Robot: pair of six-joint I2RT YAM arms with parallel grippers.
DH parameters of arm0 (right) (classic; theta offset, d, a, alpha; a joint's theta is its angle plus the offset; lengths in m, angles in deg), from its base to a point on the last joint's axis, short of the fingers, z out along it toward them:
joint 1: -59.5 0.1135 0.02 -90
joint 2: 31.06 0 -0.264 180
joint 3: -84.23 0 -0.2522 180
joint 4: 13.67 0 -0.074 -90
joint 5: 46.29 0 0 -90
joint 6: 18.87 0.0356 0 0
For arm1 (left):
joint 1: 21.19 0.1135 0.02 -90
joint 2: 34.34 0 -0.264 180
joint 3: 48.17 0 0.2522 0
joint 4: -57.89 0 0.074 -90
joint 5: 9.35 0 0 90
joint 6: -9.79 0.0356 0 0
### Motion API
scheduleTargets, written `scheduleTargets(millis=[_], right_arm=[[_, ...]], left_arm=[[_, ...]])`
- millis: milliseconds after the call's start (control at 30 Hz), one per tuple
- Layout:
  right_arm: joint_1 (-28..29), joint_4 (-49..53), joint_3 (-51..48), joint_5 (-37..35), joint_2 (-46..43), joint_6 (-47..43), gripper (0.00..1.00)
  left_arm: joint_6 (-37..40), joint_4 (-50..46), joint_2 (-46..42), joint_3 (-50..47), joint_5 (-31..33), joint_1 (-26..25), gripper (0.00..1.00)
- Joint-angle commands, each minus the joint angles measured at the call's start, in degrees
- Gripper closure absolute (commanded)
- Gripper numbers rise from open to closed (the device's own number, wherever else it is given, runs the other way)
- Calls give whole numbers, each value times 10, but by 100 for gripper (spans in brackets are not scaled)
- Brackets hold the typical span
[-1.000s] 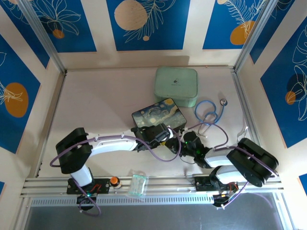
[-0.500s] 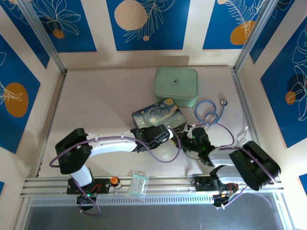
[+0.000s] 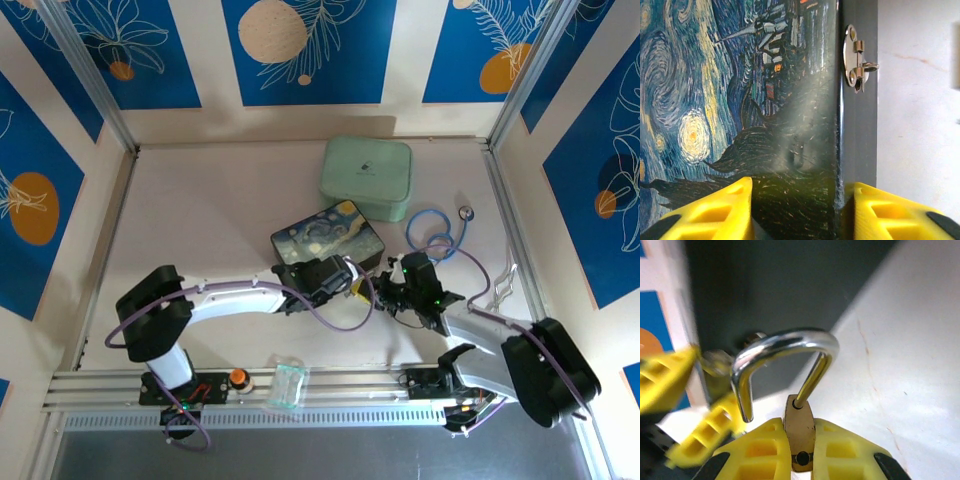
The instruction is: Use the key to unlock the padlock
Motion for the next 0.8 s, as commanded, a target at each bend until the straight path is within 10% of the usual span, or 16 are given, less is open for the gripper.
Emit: scheduleTargets(millis=[0,267,767], right_arm=[[32,54,35,62,46,-67,100],[64,36,83,113,139,-90,100],[36,390,227,76,263,-282,100]], left_arm=[[-48,-91,18,-21,14,38,53],[-32,-91,6,-25,37,77,27],[-52,-85,-42,-34,73,98,0]])
